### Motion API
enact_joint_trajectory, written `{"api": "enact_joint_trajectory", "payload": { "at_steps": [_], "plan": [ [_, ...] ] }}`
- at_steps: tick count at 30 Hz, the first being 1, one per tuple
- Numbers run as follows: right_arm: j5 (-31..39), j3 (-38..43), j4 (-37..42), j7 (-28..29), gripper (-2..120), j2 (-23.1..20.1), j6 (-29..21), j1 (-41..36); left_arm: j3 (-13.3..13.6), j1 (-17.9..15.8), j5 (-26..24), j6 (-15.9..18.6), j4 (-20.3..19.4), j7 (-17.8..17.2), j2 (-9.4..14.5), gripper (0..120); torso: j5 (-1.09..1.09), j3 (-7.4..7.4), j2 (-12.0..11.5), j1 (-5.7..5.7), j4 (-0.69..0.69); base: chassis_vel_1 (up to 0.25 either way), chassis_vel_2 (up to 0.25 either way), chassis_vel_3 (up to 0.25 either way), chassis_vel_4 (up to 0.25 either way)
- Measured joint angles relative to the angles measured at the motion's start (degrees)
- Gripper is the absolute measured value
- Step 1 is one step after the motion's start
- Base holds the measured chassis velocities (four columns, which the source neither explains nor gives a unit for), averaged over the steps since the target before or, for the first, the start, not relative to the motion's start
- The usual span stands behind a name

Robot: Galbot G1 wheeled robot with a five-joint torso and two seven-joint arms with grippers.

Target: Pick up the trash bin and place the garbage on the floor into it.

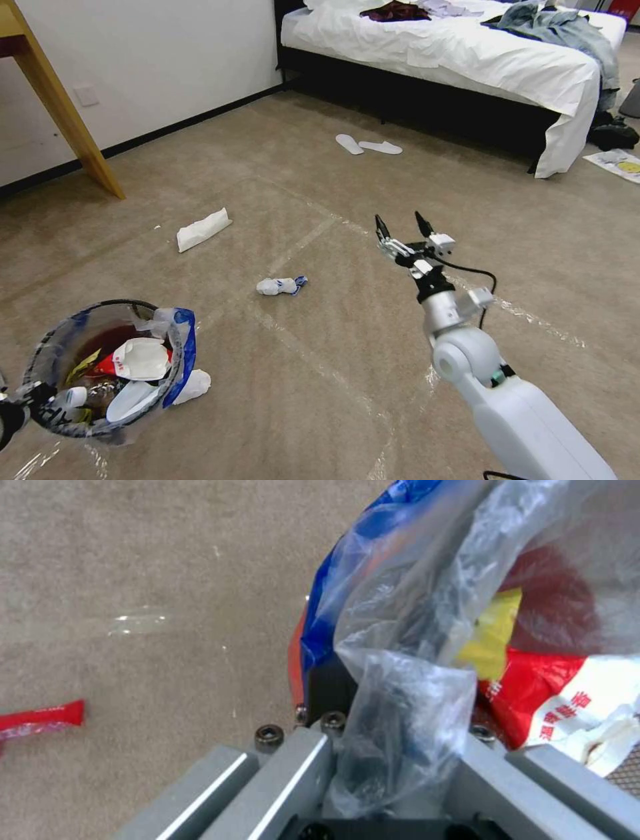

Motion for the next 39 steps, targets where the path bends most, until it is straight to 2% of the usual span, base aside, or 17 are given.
{"api": "enact_joint_trajectory", "payload": {
  "at_steps": [3,6,8,12,14,22,39],
  "plan": [
    [-1.61,4.77,1.52,-1.36,100,0.64,0.74,-5.81,-1.87,1.57,0.84,0.67,-0.71,1.79,-1.58,0,0.0,0.01,0.0,0.0,0.0,0.0,0.0,0.0,0.0],
    [-2.45,6.68,1.8,-1.9,100,0.85,1.29,-7.73,-2.58,2.31,1.18,0.91,-0.96,2.54,-2.18,0,0.01,0.0,0.0,0.0,-0.01,0.0,0.0,0.0,0.0],
    [-4.48,10.53,2.78,-3.02,100,1.64,2.71,-12.29,-3.18,3.4,1.93,1.18,-1.8,4.14,-3.28,0,0.0,0.0,0.0,0.0,0.0,0.0,0.0,0.0,0.0],
    [-5.73,11.96,2.88,-3.49,100,3.01,4.06,-14.22,-2.33,2.96,2.13,1.1,-2.27,4.09,-3.58,0,0.01,0.01,0.0,0.0,0.0,0.0,0.0,0.0,0.0],
    [-6.69,12.64,2.73,-4.01,100,4.4,5.17,-15.45,-0.94,2.15,2.2,0.72,-2.94,3.43,-3.58,0,0.0,0.01,0.0,0.0,-0.01,0.0,0.0,0.0,0.0],
    [-8.59,12.71,2.79,-4.35,100,6.39,6.41,-16.59,0.66,1.29,1.75,0.21,-3.53,2.78,-3.92,0,0.0,0.01,0.0,0.0,0.0,-0.005,0.006,0.005,-0.003],
    [-8.87,12.29,2.4,-5.16,100,6.59,7.4,-16.7,1.7,0.87,2.09,0.05,-4.04,2.49,-4.79,0,-0.01,0.02,0.0,0.02,0.0,-0.121,0.118,0.114,-0.12]
  ]
}}
